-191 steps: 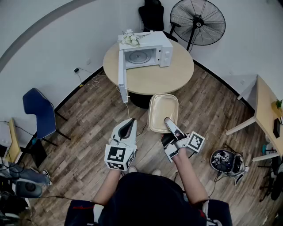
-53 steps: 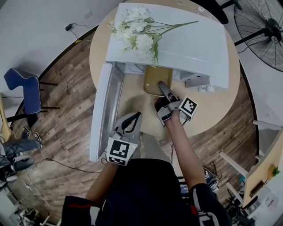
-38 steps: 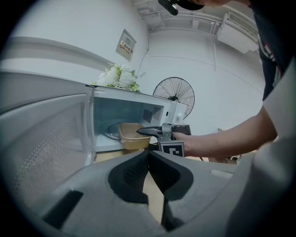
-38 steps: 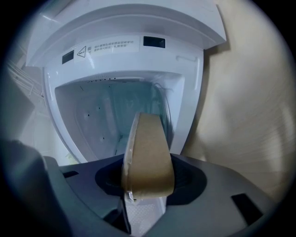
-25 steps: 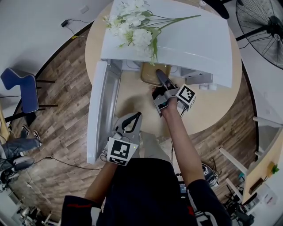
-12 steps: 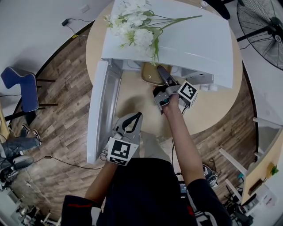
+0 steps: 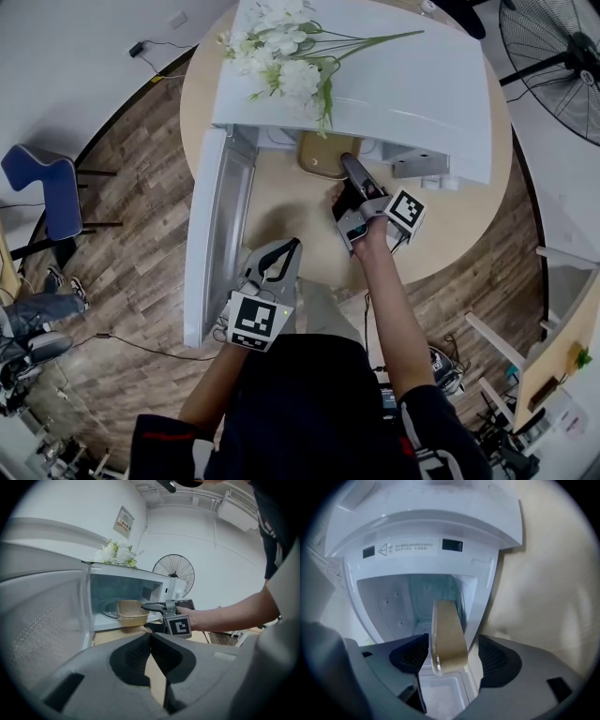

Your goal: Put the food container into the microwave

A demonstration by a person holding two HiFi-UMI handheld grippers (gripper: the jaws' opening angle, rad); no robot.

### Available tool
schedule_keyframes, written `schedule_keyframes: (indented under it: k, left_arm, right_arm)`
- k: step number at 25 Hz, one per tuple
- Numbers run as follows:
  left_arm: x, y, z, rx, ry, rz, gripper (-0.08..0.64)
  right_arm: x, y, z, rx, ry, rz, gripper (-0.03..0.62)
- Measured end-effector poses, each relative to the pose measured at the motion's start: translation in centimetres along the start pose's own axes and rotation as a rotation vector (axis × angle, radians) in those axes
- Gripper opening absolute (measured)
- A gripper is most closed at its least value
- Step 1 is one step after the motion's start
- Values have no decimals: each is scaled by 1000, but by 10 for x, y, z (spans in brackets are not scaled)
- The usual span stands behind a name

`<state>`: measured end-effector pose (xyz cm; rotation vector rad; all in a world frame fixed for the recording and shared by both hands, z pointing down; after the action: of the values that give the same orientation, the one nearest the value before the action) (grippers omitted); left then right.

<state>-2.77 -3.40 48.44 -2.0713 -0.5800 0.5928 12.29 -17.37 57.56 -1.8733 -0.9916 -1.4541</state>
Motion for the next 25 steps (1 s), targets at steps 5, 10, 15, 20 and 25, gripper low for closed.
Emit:
schedule_keyframes:
  k: [5,10,15,20,25]
  left_arm:
    - [-2,1,-1,4,4,3,17]
    - [-5,1,0,7,7,10,17]
    - [-5,2,0,14,9,6,17]
    - [-4,2,1,14,8,3,17]
    - [-5,1,1,15,14,4,17]
  right_arm:
    - [-1,-7,31,-2,-40,89,293]
    - [-14,-25,46,-51,-113,338,240]
    - [-22,-36,48,-118,-267,799,52]
    - [-34,-48,39,-174,-313,1082,13]
    - [-42,-50,28,-193,-337,1232,12]
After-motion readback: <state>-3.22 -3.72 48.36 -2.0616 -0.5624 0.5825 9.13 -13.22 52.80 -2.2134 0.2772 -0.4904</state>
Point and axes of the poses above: the fingertips, and each gripper's own axes: z backward along the fingers, x to its right, y out of its top, the point moved 4 cm from there along z, backward along the fingers, and after that the axes turned 2 degrees about z, right-handed, at the moved point
